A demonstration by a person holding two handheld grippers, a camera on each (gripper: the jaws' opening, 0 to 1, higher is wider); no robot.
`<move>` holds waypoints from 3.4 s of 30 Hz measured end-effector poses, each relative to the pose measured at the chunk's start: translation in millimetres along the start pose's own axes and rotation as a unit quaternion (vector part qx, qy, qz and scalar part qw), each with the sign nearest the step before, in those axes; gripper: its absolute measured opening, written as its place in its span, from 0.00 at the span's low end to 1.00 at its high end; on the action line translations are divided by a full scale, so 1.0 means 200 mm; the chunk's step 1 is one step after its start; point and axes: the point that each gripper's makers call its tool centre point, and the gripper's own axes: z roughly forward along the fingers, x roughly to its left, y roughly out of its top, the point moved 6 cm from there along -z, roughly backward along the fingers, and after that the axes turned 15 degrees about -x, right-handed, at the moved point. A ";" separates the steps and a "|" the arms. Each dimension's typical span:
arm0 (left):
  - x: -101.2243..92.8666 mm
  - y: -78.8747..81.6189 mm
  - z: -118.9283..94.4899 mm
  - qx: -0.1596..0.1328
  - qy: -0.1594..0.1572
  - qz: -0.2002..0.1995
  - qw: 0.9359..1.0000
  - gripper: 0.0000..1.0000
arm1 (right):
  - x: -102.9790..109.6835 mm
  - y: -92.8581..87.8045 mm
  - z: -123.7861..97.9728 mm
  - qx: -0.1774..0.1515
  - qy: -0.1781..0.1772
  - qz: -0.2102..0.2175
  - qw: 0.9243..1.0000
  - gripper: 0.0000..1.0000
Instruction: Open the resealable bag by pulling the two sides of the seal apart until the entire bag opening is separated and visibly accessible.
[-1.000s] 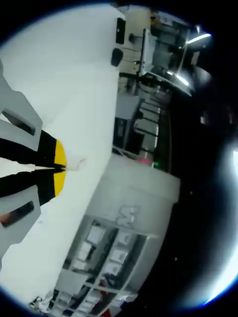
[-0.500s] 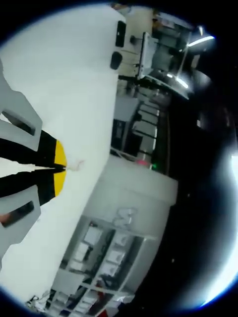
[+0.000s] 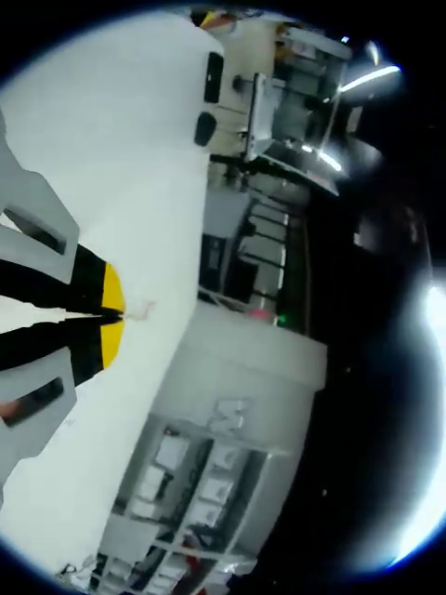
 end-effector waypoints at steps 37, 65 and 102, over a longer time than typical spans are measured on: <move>-0.01 -0.02 -0.01 0.005 0.001 -0.003 1.000 0.95 | 0.07 0.09 -0.19 -0.029 0.028 0.023 0.999 0.00; -0.04 -0.02 0.02 0.007 -0.012 -0.002 1.000 0.95 | 0.12 0.14 -0.36 -0.042 0.050 0.032 0.997 0.00; -0.07 -0.04 0.01 0.015 -0.018 -0.002 1.000 0.94 | 0.29 0.21 -0.59 -0.060 0.087 0.043 0.993 0.00</move>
